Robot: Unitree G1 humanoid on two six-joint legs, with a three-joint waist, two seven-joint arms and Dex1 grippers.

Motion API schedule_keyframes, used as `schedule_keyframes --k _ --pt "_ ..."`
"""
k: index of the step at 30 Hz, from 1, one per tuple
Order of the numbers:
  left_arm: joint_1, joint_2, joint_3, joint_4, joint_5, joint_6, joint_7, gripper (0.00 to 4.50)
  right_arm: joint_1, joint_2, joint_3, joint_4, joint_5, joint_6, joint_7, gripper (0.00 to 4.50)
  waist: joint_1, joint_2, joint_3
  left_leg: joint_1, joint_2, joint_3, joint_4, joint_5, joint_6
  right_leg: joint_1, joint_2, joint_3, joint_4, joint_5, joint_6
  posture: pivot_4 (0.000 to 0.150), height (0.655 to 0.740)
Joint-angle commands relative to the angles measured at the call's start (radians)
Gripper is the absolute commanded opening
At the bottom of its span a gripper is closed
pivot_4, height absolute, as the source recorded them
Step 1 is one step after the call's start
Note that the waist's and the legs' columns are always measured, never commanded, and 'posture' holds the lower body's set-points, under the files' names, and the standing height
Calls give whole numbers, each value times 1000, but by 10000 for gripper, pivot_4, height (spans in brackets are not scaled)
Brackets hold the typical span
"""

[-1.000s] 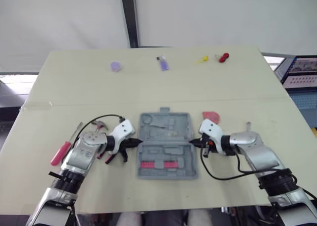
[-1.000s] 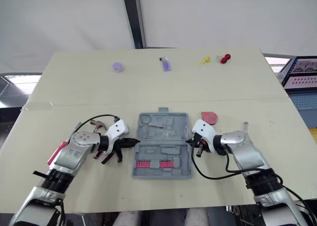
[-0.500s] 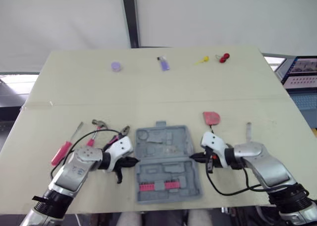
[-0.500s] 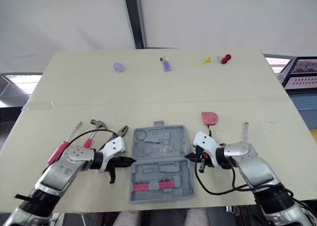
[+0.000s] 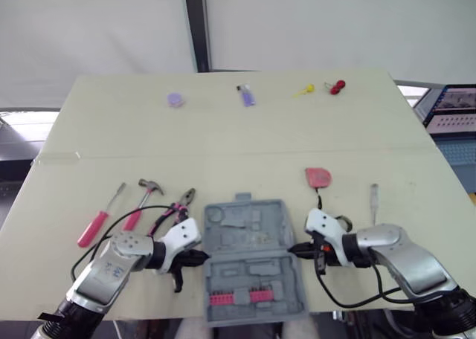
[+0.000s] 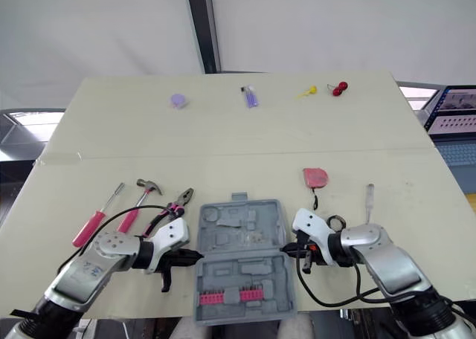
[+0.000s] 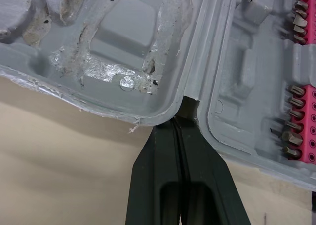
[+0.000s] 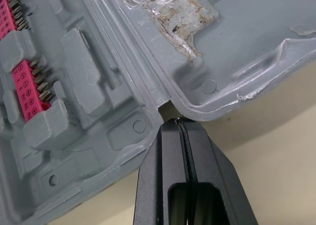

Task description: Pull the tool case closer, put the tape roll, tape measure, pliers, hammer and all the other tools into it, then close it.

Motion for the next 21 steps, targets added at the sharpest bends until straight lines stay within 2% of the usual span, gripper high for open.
schedule_keyframes --k 1,21 --pt "25 5 -36 -39 -17 11 -3 205 12 -5 -3 -60 40 2 14 0 1 0 0 0 0 0 0 0 0 0 0 0 0 0 0 1500 7400" --pt "55 45 -76 -83 -26 38 -14 205 76 -19 16 -97 49 14 11 0 17 0 0 0 0 0 0 0 0 0 0 0 0 0 0 1500 7400"
